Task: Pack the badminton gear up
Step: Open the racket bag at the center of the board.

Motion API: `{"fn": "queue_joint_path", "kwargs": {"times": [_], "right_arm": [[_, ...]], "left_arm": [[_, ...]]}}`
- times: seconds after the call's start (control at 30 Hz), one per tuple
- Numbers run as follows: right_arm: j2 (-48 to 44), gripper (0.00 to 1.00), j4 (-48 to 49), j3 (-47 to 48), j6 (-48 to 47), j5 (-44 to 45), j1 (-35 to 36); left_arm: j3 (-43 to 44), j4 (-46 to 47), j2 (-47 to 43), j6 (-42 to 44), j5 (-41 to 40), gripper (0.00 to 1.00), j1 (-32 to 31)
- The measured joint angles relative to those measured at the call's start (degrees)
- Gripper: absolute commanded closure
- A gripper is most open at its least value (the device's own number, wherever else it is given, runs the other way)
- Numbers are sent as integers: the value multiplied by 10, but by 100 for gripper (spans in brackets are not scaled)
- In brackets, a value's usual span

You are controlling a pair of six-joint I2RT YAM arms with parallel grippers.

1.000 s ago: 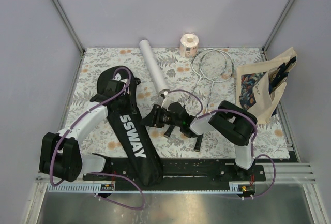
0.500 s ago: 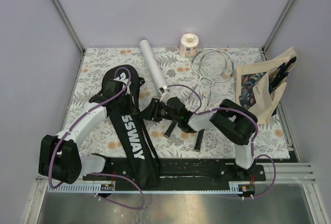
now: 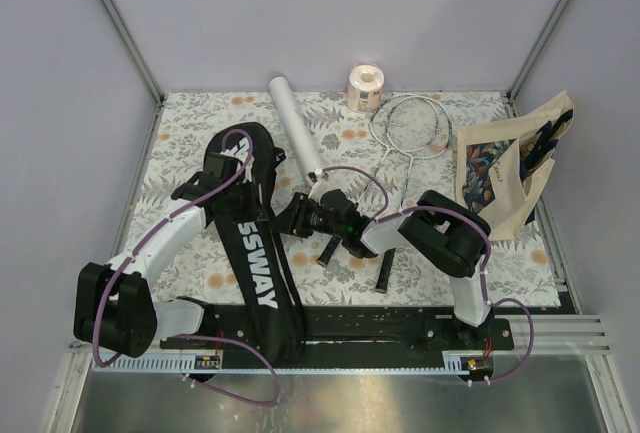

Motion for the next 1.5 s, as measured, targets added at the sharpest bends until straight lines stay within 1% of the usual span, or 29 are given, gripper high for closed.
{"fn": "queue_joint_path", "kwargs": {"times": [0.23,0.5,0.7,0.97,1.07,1.13,1.2,1.3,1.33,1.37,1.5], "right_arm": [[-6,60,16,-24,3,4,0],[-11,57,31,-42,9,2,-1],[-11,57,32,-44,13,-2,-1],[-1,55,33,-29,19,-17,1],[6,56,33,-21,19,-17,4],[10,59,32,-17,21,-17,5],[17,65,33,-10,26,-17,7],[24,89,31,0,33,-17,9],[25,99,30,3,31,-17,10],[25,100,27,5,31,-17,10],[25,100,21,8,28,-13,11]], "left_arm": [[0,-2,0,0,0,100,-1],[0,0,0,0,0,100,-1],[0,3,0,-2,1,100,-1],[0,12,0,-7,8,100,-1],[0,15,0,-10,10,100,0],[0,15,0,-13,10,100,0],[0,17,0,-15,10,100,1],[0,17,0,-16,9,96,2],[0,17,0,-16,9,96,2],[0,18,0,-17,10,95,3],[0,17,0,-17,10,94,4]]}}
